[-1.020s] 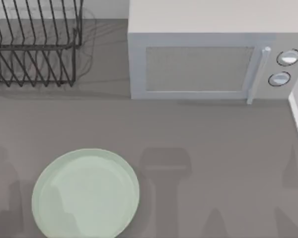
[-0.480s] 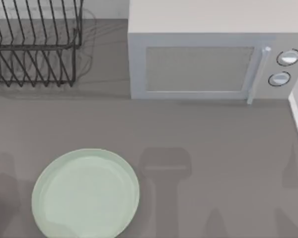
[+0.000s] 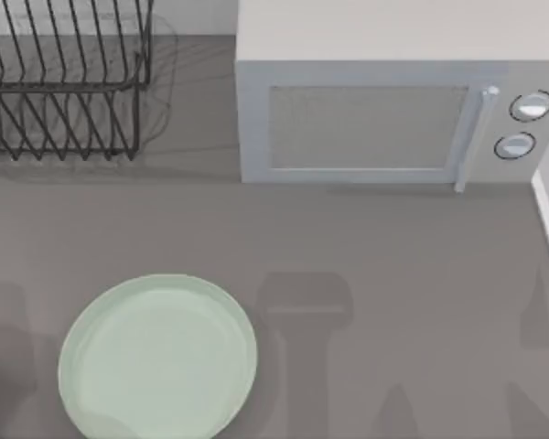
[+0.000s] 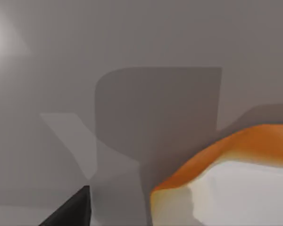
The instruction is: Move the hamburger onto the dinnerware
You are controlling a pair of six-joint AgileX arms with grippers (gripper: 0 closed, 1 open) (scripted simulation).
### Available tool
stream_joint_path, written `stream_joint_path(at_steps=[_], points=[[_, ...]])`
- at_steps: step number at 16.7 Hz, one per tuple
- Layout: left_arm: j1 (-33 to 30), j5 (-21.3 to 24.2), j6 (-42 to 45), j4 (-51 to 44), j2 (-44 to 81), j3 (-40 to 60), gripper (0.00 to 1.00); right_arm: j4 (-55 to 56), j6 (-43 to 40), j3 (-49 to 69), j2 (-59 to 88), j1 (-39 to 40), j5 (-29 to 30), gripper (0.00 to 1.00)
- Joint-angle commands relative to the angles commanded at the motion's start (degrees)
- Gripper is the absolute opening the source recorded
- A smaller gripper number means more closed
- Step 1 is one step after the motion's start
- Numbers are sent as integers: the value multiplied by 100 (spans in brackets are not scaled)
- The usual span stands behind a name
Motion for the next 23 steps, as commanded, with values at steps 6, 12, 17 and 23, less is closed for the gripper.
stream_joint_path(at_steps=[6,12,17,23], points=[[0,0,0,0,0,0,55,0,0,0,0,0,0,100],[0,0,0,0,0,0,10,0,0,0,0,0,0,100],[0,0,0,0,0,0,0,0,0,0,0,0,0,100],[10,137,-79,-599,-409,240,0,0,0,0,0,0,0,100]])
